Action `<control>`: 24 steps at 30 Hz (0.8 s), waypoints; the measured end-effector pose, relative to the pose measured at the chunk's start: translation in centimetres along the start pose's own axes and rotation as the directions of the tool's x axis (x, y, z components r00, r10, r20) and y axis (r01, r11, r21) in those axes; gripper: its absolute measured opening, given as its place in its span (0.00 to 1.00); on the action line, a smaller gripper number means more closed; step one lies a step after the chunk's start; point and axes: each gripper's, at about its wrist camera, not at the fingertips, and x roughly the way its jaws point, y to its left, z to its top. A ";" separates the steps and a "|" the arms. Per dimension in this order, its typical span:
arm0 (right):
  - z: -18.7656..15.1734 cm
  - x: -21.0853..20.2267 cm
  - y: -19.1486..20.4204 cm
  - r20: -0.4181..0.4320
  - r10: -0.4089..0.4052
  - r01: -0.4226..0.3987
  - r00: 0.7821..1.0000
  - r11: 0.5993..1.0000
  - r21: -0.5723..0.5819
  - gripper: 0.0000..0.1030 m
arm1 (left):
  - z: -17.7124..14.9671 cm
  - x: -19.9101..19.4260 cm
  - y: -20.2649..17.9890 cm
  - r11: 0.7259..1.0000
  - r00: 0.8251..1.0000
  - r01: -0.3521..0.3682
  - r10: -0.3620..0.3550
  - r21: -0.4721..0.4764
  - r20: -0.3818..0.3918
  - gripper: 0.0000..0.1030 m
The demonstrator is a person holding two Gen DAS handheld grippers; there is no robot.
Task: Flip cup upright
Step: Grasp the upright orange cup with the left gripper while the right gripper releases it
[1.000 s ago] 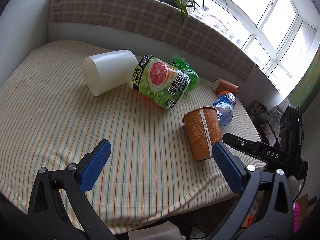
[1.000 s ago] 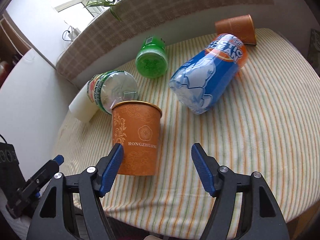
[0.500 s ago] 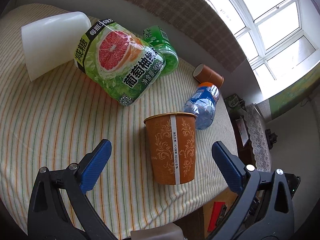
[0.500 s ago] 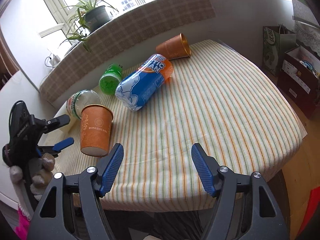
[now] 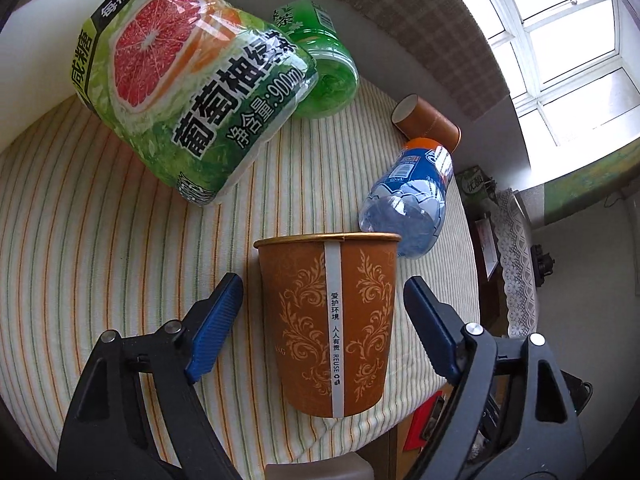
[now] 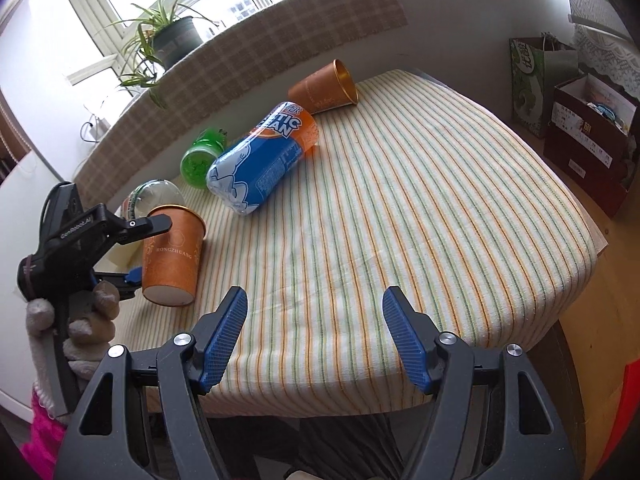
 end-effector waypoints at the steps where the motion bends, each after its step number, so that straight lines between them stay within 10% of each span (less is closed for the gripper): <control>1: 0.0 0.0 -0.1 0.000 0.000 0.000 1.000 1.000 0.001 0.68 | 0.0 0.2 0.0 1.000 1.000 0.002 -0.002 -0.004 -0.005 0.82; 14: -0.1 0.1 -1.1 -0.005 -0.018 0.018 1.000 0.999 0.028 0.68 | 0.1 0.9 -1.3 0.999 1.000 -0.011 0.011 0.035 -0.002 0.67; 24: 0.0 0.1 -0.1 0.002 -0.015 0.015 1.000 1.000 0.007 0.68 | -1.5 -1.3 -4.1 0.974 0.985 -0.120 0.092 0.191 0.150 0.67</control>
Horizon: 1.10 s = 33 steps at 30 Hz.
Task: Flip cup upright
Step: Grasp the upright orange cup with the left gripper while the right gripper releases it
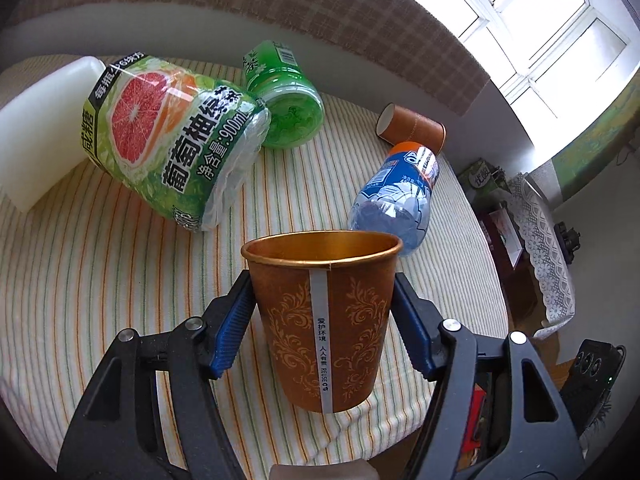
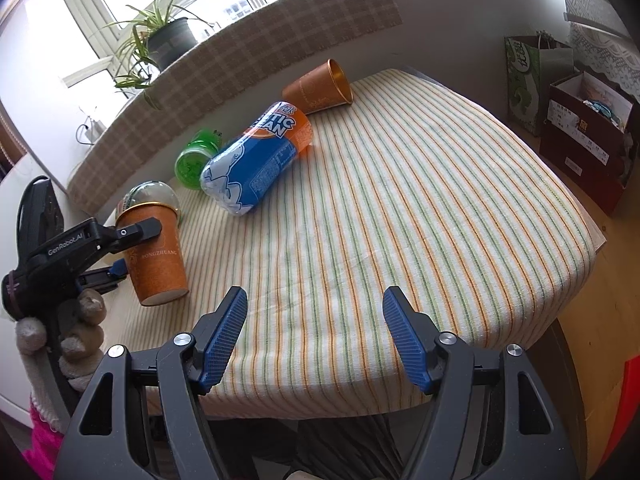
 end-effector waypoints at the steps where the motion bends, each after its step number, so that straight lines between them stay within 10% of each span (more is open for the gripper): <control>1: 0.0 0.0 0.1 -0.001 0.000 0.000 1.000 1.000 0.001 0.68 | 0.0 -0.2 -0.2 1.000 1.000 -0.013 0.013 0.017 0.015 0.67; 13: 0.1 0.7 0.2 -0.025 0.001 -0.001 1.000 1.000 -0.003 0.68 | -1.0 -1.5 -2.3 0.966 0.972 -0.176 0.140 0.192 0.189 0.67; 33: 0.1 0.9 0.5 -0.033 0.002 -0.002 0.999 1.000 -0.001 0.68 | -1.8 -0.6 -4.3 0.915 0.944 -0.278 0.203 0.294 0.259 0.67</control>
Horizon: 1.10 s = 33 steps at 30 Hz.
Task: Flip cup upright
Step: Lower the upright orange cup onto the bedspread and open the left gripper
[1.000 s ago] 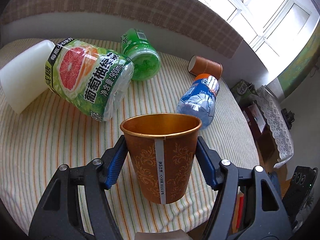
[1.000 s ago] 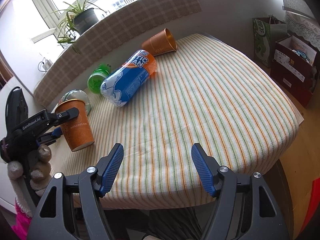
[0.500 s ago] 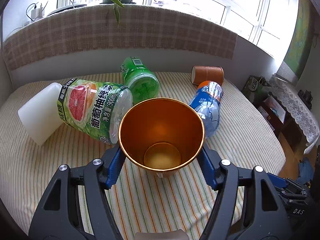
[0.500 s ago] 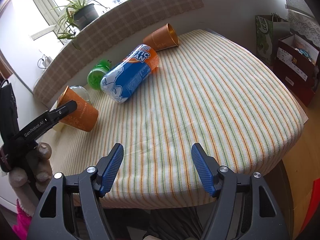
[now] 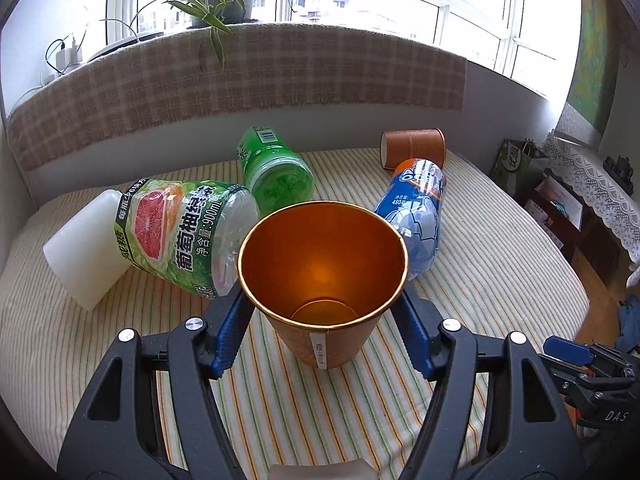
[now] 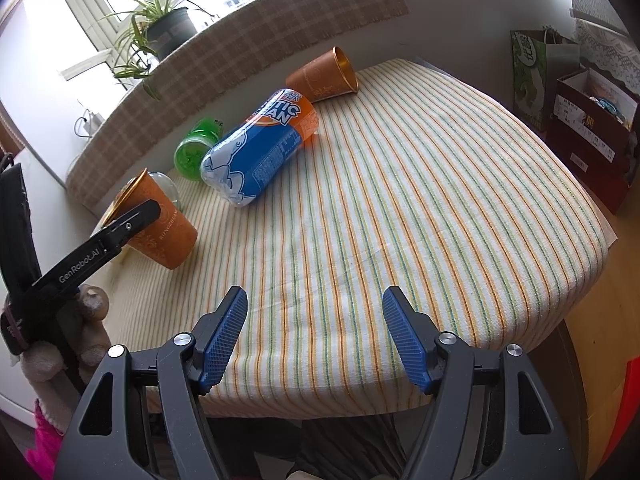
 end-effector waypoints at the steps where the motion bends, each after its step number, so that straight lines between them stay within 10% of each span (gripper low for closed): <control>1: 0.0 0.0 0.0 -0.001 0.002 -0.002 1.000 1.000 0.002 0.68 | 0.0 0.1 0.0 1.000 1.000 0.000 0.000 0.000 -0.002 0.67; 33: 0.2 -0.5 2.7 0.053 -0.026 0.032 0.998 0.994 -0.104 0.68 | -5.8 -1.1 2.5 0.997 0.992 0.026 -0.035 -0.070 -0.118 0.80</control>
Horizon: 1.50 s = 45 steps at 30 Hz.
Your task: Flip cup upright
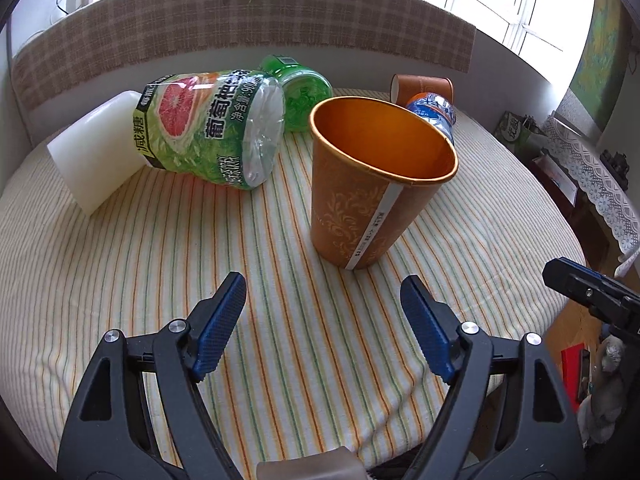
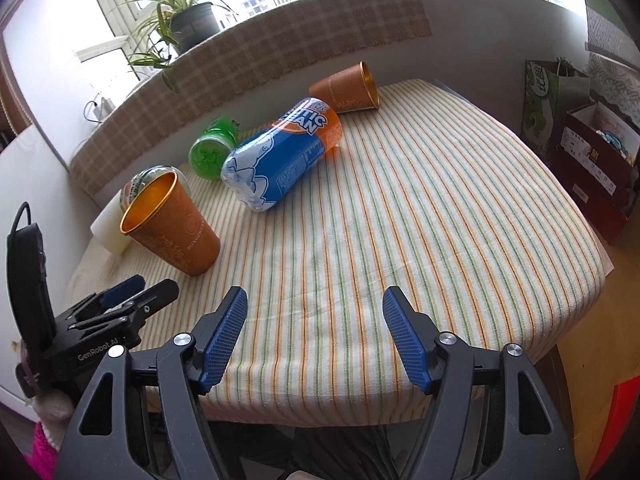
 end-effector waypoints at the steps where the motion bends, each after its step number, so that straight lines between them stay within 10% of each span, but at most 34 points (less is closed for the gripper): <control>1: 0.2 -0.2 0.4 0.017 -0.003 0.004 1.000 1.000 -0.017 0.68 | -0.1 -0.5 0.3 1.000 1.000 -0.004 0.004 -0.014 0.019 0.80; 7: 1.2 -1.6 3.0 0.139 -0.015 0.033 0.990 0.992 -0.125 0.68 | -0.4 -5.1 1.4 0.996 0.976 -0.063 0.076 -0.070 0.203 0.84; 14: 1.7 -2.5 4.8 0.265 -0.007 0.056 0.964 0.982 -0.178 0.81 | 0.0 -10.5 1.3 0.983 0.881 -0.162 0.186 -0.093 0.435 0.99; 19: 1.8 -2.5 5.2 0.290 -0.003 0.055 0.957 0.983 -0.173 0.81 | 0.5 -12.0 2.0 0.976 0.853 -0.179 0.216 -0.121 0.475 0.99; 45: 2.0 -2.6 5.6 0.278 0.005 0.039 0.961 0.987 -0.153 0.81 | 0.2 -12.6 1.6 0.973 0.849 -0.199 0.232 -0.121 0.475 0.99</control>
